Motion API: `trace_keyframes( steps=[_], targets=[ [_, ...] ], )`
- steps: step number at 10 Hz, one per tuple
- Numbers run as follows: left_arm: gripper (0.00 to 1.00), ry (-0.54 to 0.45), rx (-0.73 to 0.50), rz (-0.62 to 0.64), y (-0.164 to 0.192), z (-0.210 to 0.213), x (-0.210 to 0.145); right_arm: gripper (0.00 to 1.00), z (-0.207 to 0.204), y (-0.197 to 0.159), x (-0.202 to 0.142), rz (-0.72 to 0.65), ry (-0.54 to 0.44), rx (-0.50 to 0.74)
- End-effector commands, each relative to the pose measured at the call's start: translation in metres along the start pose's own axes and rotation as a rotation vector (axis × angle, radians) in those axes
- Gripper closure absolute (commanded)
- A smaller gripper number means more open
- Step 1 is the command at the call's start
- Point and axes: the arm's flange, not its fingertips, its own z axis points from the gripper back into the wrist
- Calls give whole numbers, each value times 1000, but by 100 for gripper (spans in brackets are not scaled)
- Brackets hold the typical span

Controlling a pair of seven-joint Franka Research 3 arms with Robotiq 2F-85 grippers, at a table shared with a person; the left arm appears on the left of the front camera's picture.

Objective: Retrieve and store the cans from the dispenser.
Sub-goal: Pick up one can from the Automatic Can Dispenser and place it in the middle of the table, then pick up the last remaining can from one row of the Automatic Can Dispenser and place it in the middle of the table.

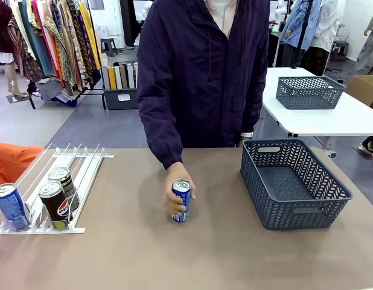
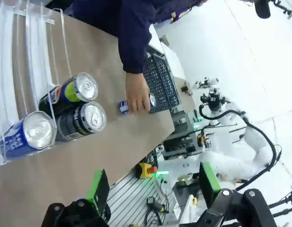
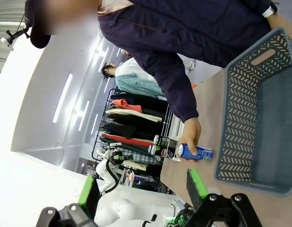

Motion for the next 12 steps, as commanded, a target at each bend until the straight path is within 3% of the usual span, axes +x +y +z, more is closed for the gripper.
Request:
trace_keyframes(
  steps=[1,11,12],
  targets=[
    [0,18,-3,-60,-23,-8,3,0,-1,4,2,5,-7,11],
    [0,26,18,-39,-23,-7,1,0,-1,4,2,5,-7,11],
    [0,107,418,-100,-35,-24,8,0,-1,4,2,5,-7,11]
  ],
)
